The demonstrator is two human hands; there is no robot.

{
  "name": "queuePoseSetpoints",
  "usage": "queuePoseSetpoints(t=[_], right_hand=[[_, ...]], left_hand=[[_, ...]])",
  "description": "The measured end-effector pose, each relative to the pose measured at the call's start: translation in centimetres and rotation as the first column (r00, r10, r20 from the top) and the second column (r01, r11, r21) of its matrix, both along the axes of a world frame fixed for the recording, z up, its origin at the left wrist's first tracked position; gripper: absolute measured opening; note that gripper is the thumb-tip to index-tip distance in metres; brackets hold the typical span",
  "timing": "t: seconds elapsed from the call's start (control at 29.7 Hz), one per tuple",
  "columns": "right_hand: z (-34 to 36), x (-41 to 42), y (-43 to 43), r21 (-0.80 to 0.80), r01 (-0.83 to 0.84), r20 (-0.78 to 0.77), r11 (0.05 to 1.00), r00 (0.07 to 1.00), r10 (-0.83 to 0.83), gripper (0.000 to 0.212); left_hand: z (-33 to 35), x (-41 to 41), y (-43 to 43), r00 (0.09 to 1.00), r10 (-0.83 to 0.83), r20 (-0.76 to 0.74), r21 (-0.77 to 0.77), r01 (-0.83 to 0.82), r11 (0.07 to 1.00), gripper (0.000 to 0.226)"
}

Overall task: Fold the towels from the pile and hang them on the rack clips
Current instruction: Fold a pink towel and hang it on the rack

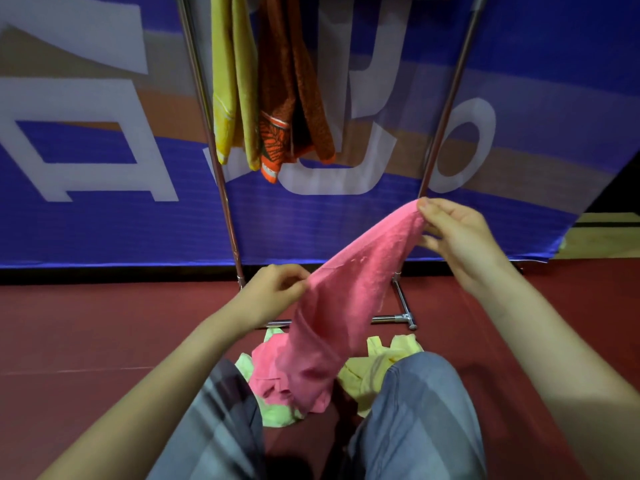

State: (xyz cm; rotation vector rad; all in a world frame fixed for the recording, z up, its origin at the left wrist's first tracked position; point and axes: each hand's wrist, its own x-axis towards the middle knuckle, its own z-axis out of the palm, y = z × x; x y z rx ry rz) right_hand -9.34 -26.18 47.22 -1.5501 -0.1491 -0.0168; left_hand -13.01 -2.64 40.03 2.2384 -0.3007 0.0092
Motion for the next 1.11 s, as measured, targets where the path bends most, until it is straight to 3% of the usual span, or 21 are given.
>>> queuePoseSetpoints(t=[0.07,0.13,0.24,0.37,0.54,0.81,0.98,1.11], right_hand=[[0.2,0.2,-0.5,-0.008,0.006,0.006,1.0,1.0,-0.006,0.019],[0.2,0.4,-0.8,-0.017,0.014,0.005,1.0,1.0,-0.014,0.019],[0.1,0.7,-1.4,-0.016,0.045,-0.023,0.999,0.999,-0.045,0.02],[-0.3,1.1,-2.5,0.012,0.117,-0.065,0.993,0.991,-0.116,0.021],[-0.8,1.7,-3.7,0.052,0.238,-0.104,0.97,0.967,-0.231,0.019],[-2.5,1.9,-4.4,0.072,0.342,-0.163,0.937,0.931,-0.327,0.014],[-5.4,0.4,-3.2,0.025,0.313,-0.204,0.95,0.931,-0.301,0.014],[-7.4,-1.4,0.9,0.003,0.172,-0.226,0.985,0.96,-0.167,0.012]], left_hand=[[-0.2,-0.3,-0.3,0.989,-0.042,-0.143,-0.277,0.001,0.961,0.014],[-0.3,-0.8,-0.8,0.982,-0.037,-0.186,-0.396,-0.04,0.917,0.023],[-0.5,-1.2,-1.2,0.98,-0.019,-0.2,-0.405,-0.065,0.912,0.027],[-1.4,-1.3,0.7,0.961,-0.071,-0.267,-0.3,-0.013,0.954,0.026],[-2.0,-1.0,4.5,0.975,0.026,-0.221,-0.186,-0.068,0.98,0.025],[-3.4,-0.6,6.1,0.907,0.288,-0.308,-0.389,-0.397,0.831,0.013],[-2.9,0.5,3.3,0.882,0.3,-0.365,-0.531,-0.461,0.711,0.014],[-2.4,1.3,-1.1,0.89,0.234,-0.392,-0.574,-0.435,0.693,0.02]])
